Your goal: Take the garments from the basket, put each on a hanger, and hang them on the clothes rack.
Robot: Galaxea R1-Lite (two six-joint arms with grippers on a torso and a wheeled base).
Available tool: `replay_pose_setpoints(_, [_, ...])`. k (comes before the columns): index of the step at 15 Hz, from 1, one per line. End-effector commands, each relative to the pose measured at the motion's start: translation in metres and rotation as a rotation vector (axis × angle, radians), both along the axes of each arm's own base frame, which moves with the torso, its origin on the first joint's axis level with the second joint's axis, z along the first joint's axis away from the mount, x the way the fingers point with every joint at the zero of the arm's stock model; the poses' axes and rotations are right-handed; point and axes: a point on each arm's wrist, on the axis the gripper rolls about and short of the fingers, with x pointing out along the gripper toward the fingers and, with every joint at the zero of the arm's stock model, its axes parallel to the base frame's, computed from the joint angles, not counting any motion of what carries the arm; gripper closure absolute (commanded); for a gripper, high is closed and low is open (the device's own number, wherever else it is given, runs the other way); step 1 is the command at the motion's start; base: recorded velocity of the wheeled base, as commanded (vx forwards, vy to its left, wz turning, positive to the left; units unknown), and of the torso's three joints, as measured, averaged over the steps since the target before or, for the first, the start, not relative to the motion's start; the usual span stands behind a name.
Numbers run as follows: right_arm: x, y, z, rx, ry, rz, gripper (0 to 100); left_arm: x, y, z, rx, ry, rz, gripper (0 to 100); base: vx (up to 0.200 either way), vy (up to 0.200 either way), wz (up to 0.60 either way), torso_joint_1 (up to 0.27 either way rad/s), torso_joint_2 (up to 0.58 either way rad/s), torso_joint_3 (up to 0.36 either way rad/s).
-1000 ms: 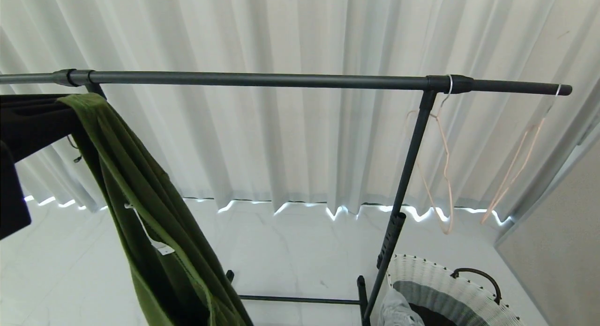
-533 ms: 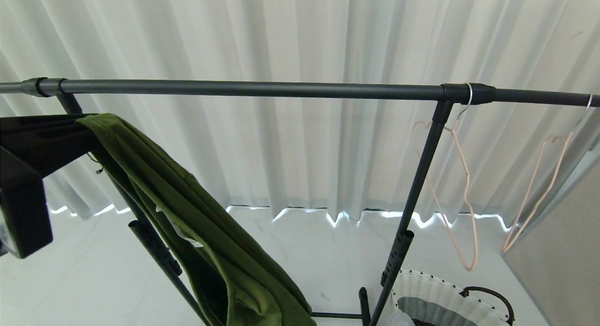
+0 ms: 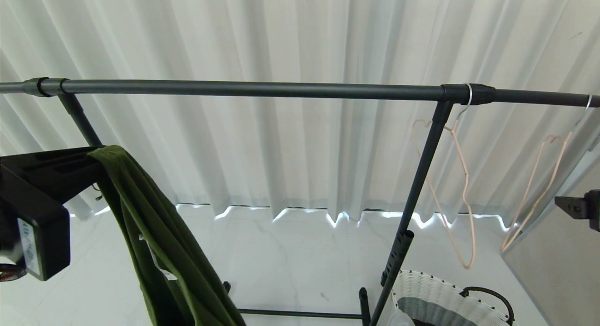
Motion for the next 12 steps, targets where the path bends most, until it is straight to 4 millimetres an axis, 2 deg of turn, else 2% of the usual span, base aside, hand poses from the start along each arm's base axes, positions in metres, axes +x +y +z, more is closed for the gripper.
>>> replay_pose_setpoints(1, [0.034, 0.001, -0.025, 0.025, 0.083, -0.052, 0, -0.002, 0.004, -0.002, -0.003, -0.001, 0.000, 100, 0.000, 0.000, 0.00, 0.000, 0.00, 0.000])
replay_pose_setpoints(4, [0.052, 0.001, -0.035, 0.112, 0.086, -0.051, 0, -0.004, 0.008, 0.003, -0.015, -0.016, -0.002, 100, 0.000, 0.000, 0.00, 0.000, 0.00, 0.000])
replay_pose_setpoints(7, [0.064, -0.008, -0.043, 0.126, 0.101, -0.079, 0, -0.005, 0.008, 0.004, -0.019, -0.018, -0.002, 100, 0.000, 0.000, 0.00, 0.000, 0.00, 0.000])
replay_pose_setpoints(12, [0.065, -0.015, -0.046, 0.132, 0.103, -0.107, 0, -0.003, 0.006, 0.003, -0.011, -0.013, -0.002, 100, 0.000, 0.000, 0.00, 0.000, 0.00, 0.000])
